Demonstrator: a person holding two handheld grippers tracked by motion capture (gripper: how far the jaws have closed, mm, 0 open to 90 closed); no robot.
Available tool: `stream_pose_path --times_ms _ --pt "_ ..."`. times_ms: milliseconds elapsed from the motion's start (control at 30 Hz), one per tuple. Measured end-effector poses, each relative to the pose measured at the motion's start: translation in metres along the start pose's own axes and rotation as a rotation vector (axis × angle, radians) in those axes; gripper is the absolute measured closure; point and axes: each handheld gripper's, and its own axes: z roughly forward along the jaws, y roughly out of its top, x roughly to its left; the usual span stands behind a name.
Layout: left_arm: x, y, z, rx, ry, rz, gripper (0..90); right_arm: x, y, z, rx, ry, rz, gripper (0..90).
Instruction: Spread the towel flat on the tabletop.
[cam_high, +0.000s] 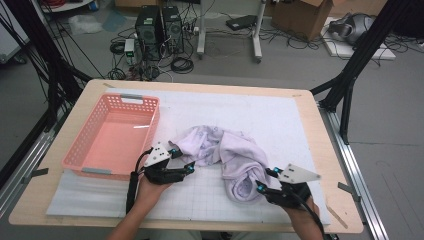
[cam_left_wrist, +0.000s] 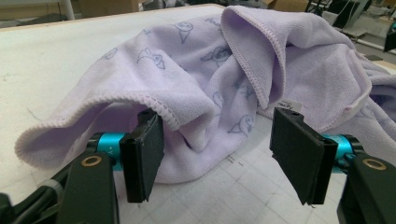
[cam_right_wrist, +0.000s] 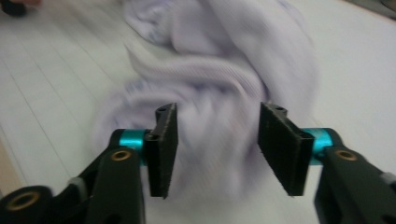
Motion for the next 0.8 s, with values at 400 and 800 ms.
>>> stream_pose_path --times_ms 400,800 --pt "0.002 -0.001 -0.003 0.001 0.004 -0.006 35.6 0.011 0.032 0.064 0.118 0.118 -0.116 89.4" --pt "0.002 -0.001 0.0 0.0 0.003 -0.003 35.9 -0.021 0.019 0.027 0.036 0.042 -0.031 40.7"
